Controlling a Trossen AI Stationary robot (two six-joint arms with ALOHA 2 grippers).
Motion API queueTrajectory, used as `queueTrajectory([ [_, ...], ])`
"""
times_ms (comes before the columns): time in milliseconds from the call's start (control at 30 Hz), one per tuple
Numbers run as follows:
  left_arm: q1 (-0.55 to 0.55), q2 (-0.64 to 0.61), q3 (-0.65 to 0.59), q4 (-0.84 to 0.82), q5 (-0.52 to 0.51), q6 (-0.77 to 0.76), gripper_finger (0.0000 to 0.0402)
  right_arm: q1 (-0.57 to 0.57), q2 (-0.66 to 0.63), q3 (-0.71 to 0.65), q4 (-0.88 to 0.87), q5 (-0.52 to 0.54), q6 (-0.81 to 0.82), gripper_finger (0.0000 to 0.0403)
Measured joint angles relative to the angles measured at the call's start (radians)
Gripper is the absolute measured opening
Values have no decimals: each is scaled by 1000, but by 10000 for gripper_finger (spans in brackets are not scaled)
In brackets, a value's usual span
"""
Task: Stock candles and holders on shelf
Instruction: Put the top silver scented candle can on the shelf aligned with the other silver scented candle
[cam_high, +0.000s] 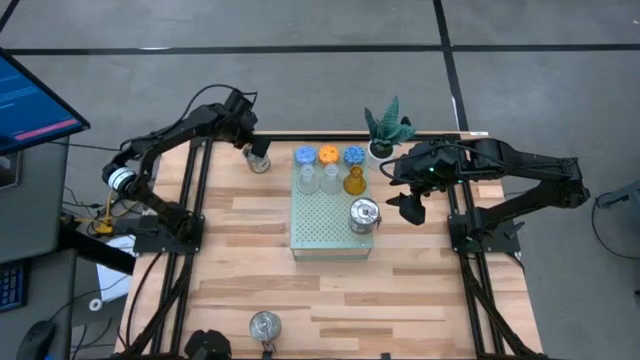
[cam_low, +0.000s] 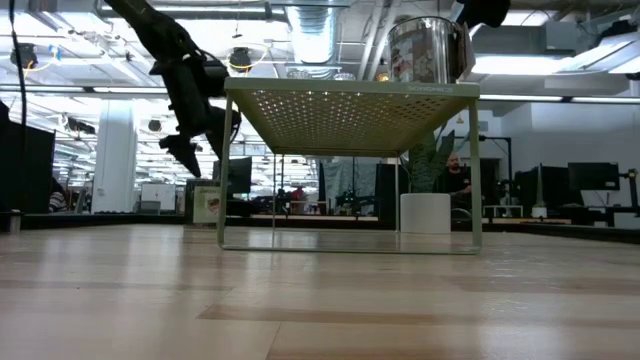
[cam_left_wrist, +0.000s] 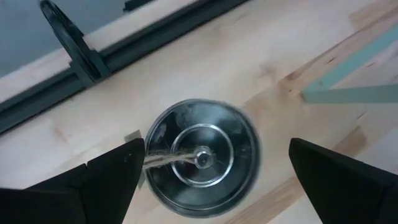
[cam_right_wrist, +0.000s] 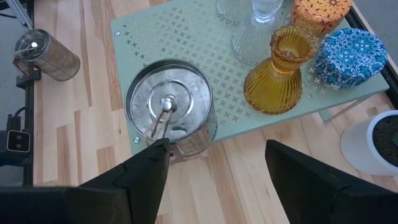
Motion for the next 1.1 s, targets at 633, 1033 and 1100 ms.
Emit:
queueTrajectory([
  [633, 0, 108, -17, -55, 30, 29, 400, 0, 0, 0, 0, 0, 0, 256],
  [1033, 0, 95, -17, -30, -44, -163, 398, 0, 0, 0, 0, 0, 0, 256],
  [1100, -1, 95, -17, -26, -51, -187, 397, 0, 0, 0, 0, 0, 0, 256],
])
